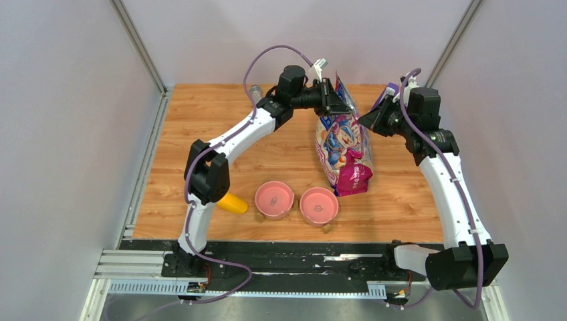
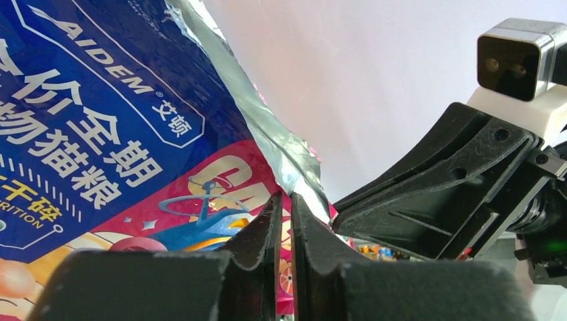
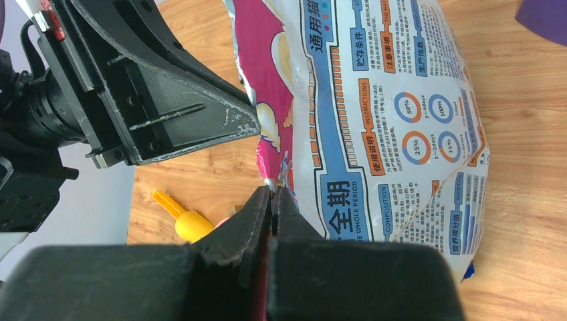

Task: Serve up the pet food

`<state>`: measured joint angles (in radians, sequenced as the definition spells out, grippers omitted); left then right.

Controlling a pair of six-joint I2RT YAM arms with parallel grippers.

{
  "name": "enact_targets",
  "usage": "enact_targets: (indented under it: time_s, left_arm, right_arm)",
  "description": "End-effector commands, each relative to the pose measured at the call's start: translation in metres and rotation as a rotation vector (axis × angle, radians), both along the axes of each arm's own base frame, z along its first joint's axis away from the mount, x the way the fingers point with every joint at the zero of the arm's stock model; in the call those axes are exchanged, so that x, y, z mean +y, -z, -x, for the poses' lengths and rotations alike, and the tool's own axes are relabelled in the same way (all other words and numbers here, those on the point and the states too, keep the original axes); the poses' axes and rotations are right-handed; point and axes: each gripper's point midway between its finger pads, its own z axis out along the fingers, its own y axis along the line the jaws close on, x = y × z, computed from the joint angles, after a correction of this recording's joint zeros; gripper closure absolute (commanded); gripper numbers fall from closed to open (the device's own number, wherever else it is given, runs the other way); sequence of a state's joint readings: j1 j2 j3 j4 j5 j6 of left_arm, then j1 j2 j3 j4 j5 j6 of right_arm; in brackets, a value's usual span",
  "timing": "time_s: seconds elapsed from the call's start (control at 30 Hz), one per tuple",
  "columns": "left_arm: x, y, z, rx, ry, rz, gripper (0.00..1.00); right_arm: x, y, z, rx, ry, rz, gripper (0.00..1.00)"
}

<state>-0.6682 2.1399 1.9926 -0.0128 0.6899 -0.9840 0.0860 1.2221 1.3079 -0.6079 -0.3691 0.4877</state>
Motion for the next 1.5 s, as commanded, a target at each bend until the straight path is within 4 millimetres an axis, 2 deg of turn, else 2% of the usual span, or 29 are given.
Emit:
enact_targets:
  time_s: [0.0, 0.07, 0.13, 0.27, 0.63, 0.8, 0.87, 1.03, 1.23, 1.3, 1.4, 1.47]
  left_arm:
    - [-0.001, -0.03, 0.004, -0.035, -0.006, 0.034, 0.86]
    - [-0.001, -0.031, 0.004, -0.029, -0.006, 0.038, 0.81]
    - [-0.002, -0.031, 0.003, -0.022, -0.008, 0.04, 0.7]
    - [-0.004, -0.034, -0.001, -0.01, -0.015, 0.051, 0.63]
    - [-0.01, -0.015, -0.002, 0.034, -0.014, 0.006, 0.67]
    - [-0.008, -0.012, 0.002, 0.012, 0.002, -0.001, 0.62]
    - [-0.007, -0.019, 0.005, -0.016, 0.013, 0.019, 0.61]
    - [-0.006, -0.018, 0.01, -0.035, 0.037, 0.028, 0.7]
    - [-0.004, -0.023, 0.014, -0.07, 0.047, 0.057, 0.7]
    - [-0.004, -0.024, 0.015, -0.077, 0.048, 0.06, 0.68]
    - [-0.002, -0.024, 0.018, -0.088, 0.058, 0.064, 0.58]
    - [0.0, -0.025, 0.02, -0.1, 0.057, 0.07, 0.55]
  right_arm:
    - [-0.001, 0.014, 0.003, 0.035, -0.013, 0.018, 1.0]
    - [0.0, 0.015, 0.003, 0.035, -0.018, 0.018, 1.0]
    - [0.001, 0.015, 0.003, 0.034, -0.024, 0.021, 1.0]
    - [0.002, 0.014, 0.004, 0.028, -0.037, 0.023, 1.0]
    - [0.0, 0.017, 0.005, 0.026, -0.029, 0.035, 1.0]
    - [-0.002, 0.018, 0.002, 0.031, -0.018, 0.037, 1.0]
    - [-0.002, 0.018, 0.002, 0.033, -0.014, 0.036, 1.0]
    - [-0.002, 0.018, 0.001, 0.035, -0.011, 0.035, 1.0]
    - [-0.003, 0.018, 0.0, 0.035, -0.001, 0.036, 1.0]
    - [-0.003, 0.018, 0.0, 0.036, 0.001, 0.034, 1.0]
    - [-0.003, 0.018, 0.0, 0.037, 0.006, 0.029, 1.0]
    - [-0.003, 0.018, -0.001, 0.038, 0.009, 0.026, 1.0]
